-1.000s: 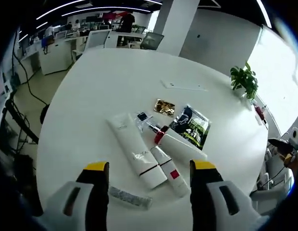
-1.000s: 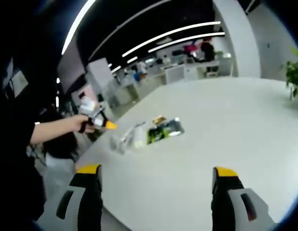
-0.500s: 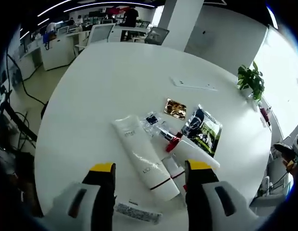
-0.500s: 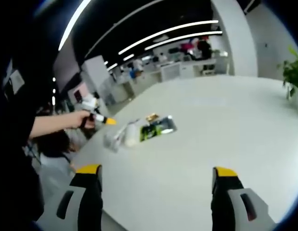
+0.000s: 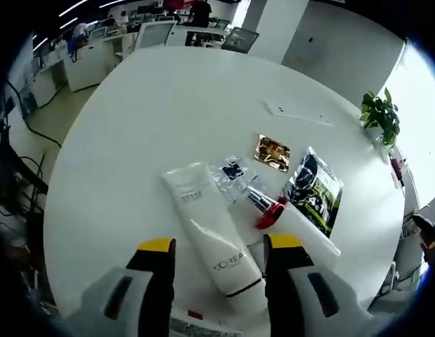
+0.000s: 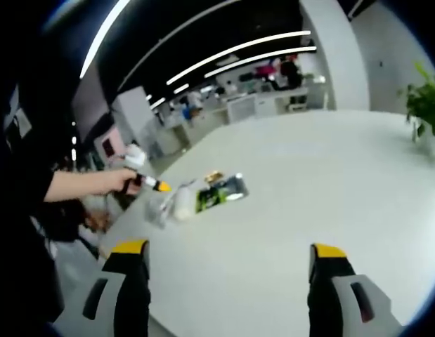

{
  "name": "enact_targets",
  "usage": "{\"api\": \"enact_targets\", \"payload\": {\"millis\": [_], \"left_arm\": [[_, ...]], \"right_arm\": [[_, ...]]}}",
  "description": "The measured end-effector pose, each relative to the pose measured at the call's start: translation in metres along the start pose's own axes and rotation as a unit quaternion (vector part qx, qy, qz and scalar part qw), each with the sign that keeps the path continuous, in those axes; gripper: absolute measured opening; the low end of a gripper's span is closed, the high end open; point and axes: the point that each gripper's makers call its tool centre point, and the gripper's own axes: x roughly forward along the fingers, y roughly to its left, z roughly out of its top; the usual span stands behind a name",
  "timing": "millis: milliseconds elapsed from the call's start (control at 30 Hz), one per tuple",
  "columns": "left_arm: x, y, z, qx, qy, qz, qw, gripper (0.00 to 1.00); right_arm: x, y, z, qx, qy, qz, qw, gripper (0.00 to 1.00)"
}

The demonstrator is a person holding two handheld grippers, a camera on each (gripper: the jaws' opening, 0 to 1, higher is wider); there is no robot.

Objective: Arrange the skincare products in the storage area until every visible bottle or jar stands upright without overlapping.

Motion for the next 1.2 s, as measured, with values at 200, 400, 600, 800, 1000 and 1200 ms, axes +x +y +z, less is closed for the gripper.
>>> {"api": "enact_targets", "payload": {"millis": [200, 400, 600, 800, 1000, 1200], "left_arm": [[0.011, 0.003, 0.003, 0.013, 0.007, 0.013, 0.9998, 0.46], [0.019, 0.001, 0.004, 0.016, 0.018, 0.019, 0.9995, 0.45], [0.028, 0.009, 0.001, 0.021, 0.031, 0.049, 0.9981, 0.47], [0.024, 0.012, 0.002, 0.028, 0.029, 0.064, 0.9971, 0.44], [0.021, 0.01, 0.001, 0.027, 0.028, 0.057, 0.9976, 0.36], [0.016, 0.01, -0.001, -0.006, 0.015, 0.05, 0.9986, 0.33]], "right_arm": [[0.004, -0.003, -0.003, 0.002, 0.009, -0.001, 1.0, 0.96], [0.007, -0.009, -0.001, 0.002, 0.01, -0.005, 0.9999, 0.96], [0.01, -0.013, 0.004, 0.009, 0.004, -0.001, 0.9999, 0.95], [0.015, -0.012, 0.013, 0.007, -0.003, 0.002, 1.0, 0.95], [0.018, -0.009, 0.01, 0.007, 0.002, 0.007, 0.9999, 0.95], [0.015, -0.007, 0.01, 0.008, -0.001, 0.006, 0.9999, 0.94]]}}
